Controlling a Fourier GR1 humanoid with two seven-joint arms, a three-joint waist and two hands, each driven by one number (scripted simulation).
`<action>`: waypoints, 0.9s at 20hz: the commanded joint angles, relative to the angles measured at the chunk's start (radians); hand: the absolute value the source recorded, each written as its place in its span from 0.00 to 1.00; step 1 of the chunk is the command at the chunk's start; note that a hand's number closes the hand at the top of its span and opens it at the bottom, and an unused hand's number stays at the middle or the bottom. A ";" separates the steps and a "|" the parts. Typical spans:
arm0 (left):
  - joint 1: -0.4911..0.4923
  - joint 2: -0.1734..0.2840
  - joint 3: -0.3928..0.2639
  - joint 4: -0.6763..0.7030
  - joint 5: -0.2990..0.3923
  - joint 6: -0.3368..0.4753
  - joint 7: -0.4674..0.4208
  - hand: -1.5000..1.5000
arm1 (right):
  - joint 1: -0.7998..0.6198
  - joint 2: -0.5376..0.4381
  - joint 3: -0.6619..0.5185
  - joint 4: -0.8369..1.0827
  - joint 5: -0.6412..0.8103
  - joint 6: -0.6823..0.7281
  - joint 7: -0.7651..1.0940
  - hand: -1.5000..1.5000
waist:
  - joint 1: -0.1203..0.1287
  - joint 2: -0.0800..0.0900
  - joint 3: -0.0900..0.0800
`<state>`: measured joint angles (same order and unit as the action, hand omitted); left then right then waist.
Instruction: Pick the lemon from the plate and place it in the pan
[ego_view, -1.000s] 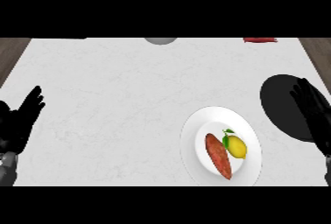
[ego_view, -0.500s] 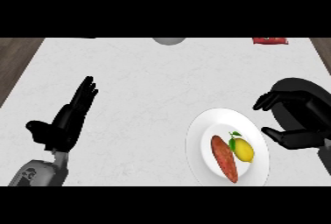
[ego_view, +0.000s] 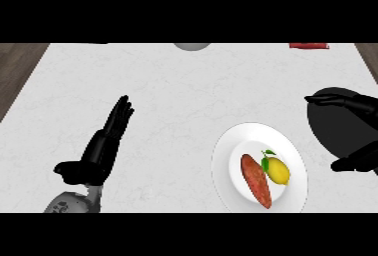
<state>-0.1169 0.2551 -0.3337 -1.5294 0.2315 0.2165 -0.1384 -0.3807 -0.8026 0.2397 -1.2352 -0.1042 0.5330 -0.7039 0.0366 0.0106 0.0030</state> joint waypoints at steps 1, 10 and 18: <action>0.010 -0.024 -0.013 -0.002 -0.022 0.016 -0.006 0.50 | -0.052 -0.045 0.052 0.033 0.118 0.114 -0.188 0.00 | -0.012 -0.005 -0.001; 0.049 -0.027 -0.019 -0.044 -0.042 0.019 -0.002 0.50 | -0.178 -0.029 0.283 -0.045 0.410 -0.035 -0.052 0.00 | -0.007 -0.009 -0.003; 0.027 -0.019 0.023 -0.043 -0.022 -0.006 0.041 0.50 | -0.170 0.073 0.471 -0.033 0.756 -0.228 0.026 0.00 | -0.020 -0.008 -0.002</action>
<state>-0.0823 0.2364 -0.3206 -1.5539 0.2049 0.2135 -0.1339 -0.5421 -0.7850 0.6444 -1.3017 0.5027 0.3722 -0.6916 0.0184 0.0019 0.0000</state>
